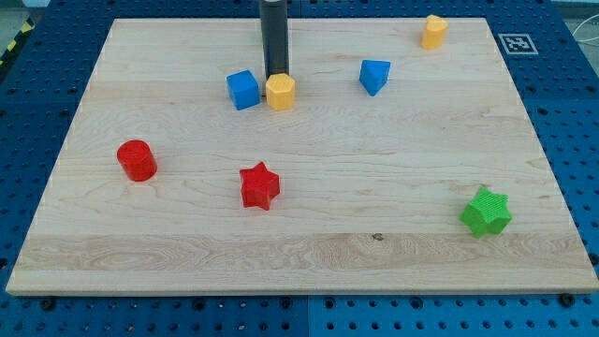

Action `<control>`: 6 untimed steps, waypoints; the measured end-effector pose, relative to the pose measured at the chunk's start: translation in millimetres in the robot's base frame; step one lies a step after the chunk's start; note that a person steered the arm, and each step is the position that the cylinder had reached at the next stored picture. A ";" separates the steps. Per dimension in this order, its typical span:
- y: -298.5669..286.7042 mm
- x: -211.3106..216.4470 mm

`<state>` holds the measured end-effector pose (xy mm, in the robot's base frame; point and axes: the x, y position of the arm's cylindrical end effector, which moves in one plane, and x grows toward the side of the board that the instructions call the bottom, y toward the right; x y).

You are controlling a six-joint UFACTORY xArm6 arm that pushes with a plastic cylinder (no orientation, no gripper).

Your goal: Move your arms towards the blue cube

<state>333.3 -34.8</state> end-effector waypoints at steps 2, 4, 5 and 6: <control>3.4 -4.3; -47.5 -27.4; -92.4 -25.2; -95.6 -11.8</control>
